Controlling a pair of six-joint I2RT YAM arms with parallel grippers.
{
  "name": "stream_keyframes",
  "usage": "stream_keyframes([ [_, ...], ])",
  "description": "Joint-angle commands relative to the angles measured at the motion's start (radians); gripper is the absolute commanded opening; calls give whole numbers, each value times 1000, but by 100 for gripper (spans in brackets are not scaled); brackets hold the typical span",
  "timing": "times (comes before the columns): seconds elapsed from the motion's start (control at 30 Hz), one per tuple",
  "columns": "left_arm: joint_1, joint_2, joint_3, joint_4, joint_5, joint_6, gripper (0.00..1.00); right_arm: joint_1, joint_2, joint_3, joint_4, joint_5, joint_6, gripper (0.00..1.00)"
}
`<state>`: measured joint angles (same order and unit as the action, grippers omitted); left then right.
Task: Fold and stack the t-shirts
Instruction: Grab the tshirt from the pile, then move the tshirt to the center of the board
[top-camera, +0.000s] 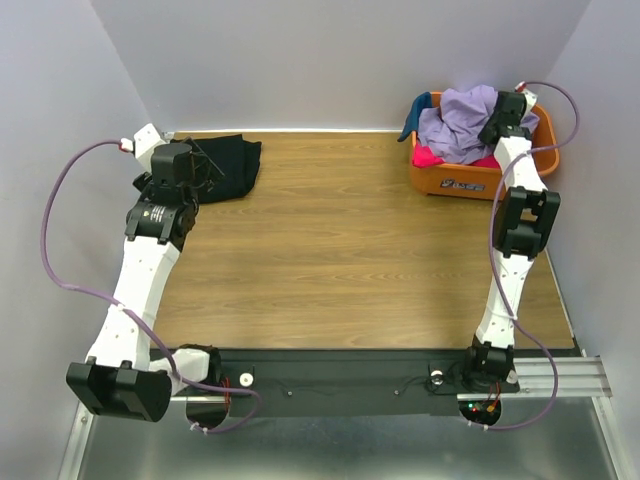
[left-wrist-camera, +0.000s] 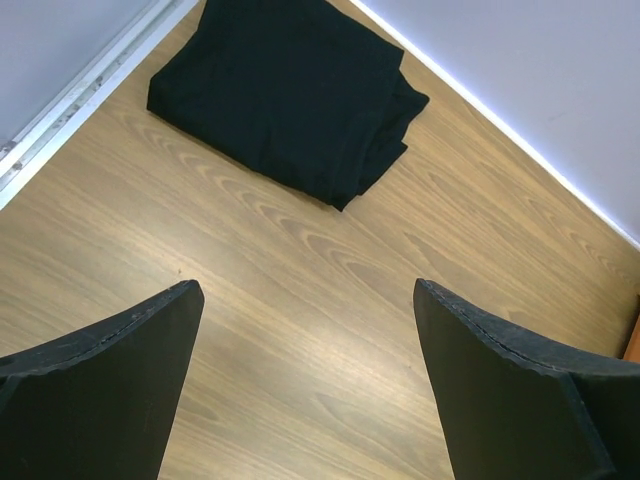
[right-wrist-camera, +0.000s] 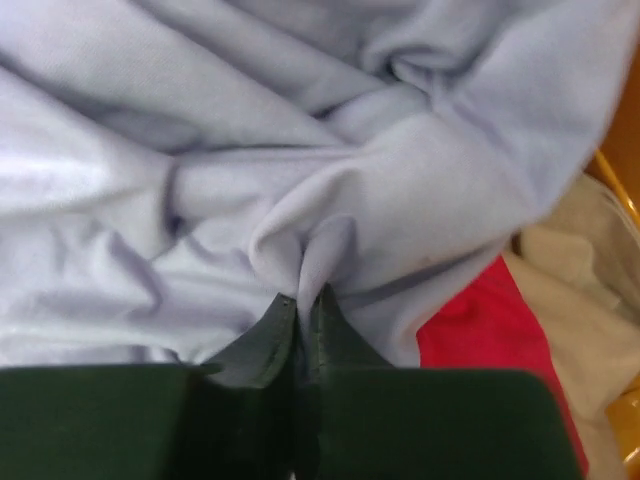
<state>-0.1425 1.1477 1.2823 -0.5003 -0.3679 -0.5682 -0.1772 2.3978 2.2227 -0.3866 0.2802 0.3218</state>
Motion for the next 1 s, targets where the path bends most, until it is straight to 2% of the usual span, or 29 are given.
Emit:
stream_keyframes([
  [0.0, 0, -57, 2, -7, -69, -24, 98, -4, 9, 135, 18, -36, 51, 0],
  [0.1, 0, -69, 5, 8, -74, 2, 99, 5, -23, 201, 20, -24, 66, 0],
  [0.2, 0, -63, 11, 23, -59, 51, 98, 27, -124, 222, 40, 25, 37, 0],
  [0.23, 0, -60, 14, 25, -54, 51, 98, 33, -124, 218, 45, 27, 37, 0],
  [0.43, 0, -51, 17, 94, 6, 123, 98, 110, -366, 143, 83, 31, -18, 0],
  [0.57, 0, -29, 46, 115, 50, 180, 98, 172, -526, 75, 104, -22, -95, 1],
  [0.77, 0, -14, 75, 140, 135, 232, 98, 232, -725, 17, 101, -229, -124, 0],
  [0.97, 0, -40, 78, 146, 172, 263, 98, 243, -883, 11, 77, -637, -14, 0],
])
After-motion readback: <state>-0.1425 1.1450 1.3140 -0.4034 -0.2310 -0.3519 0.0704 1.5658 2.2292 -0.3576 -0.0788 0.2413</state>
